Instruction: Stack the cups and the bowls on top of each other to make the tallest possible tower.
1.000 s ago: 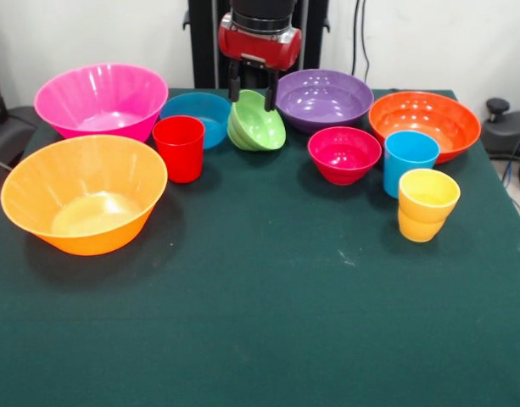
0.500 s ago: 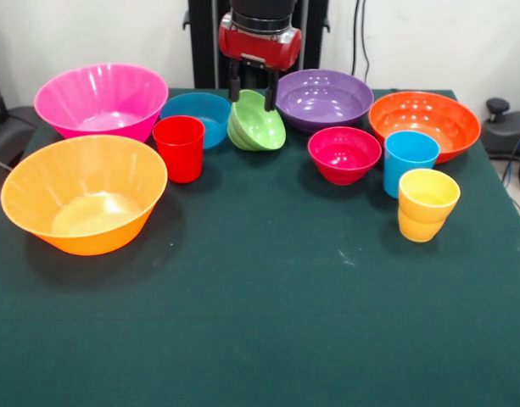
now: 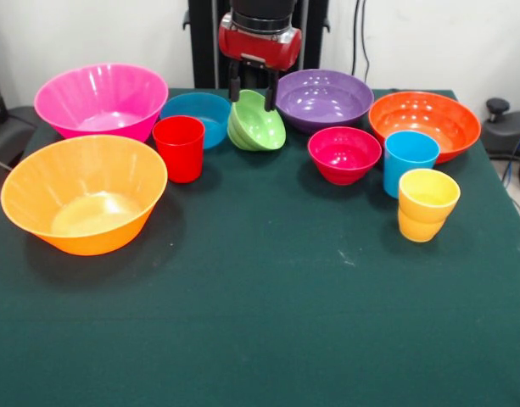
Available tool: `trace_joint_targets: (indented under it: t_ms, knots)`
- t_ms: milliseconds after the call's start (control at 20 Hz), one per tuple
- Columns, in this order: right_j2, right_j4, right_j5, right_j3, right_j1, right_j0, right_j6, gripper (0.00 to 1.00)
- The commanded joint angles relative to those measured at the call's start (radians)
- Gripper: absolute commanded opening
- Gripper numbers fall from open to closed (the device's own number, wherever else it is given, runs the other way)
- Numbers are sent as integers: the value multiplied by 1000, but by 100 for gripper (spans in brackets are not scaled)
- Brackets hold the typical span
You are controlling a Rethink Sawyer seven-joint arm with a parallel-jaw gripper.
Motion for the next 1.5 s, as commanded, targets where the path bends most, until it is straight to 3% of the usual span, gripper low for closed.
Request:
trace_joint_targets:
  t_ms: [50, 1500]
  knots:
    - [58, -47, 105, -17, 24, -9, -80, 100]
    - [102, -36, 201, -86, 33, -23, -110, 100]
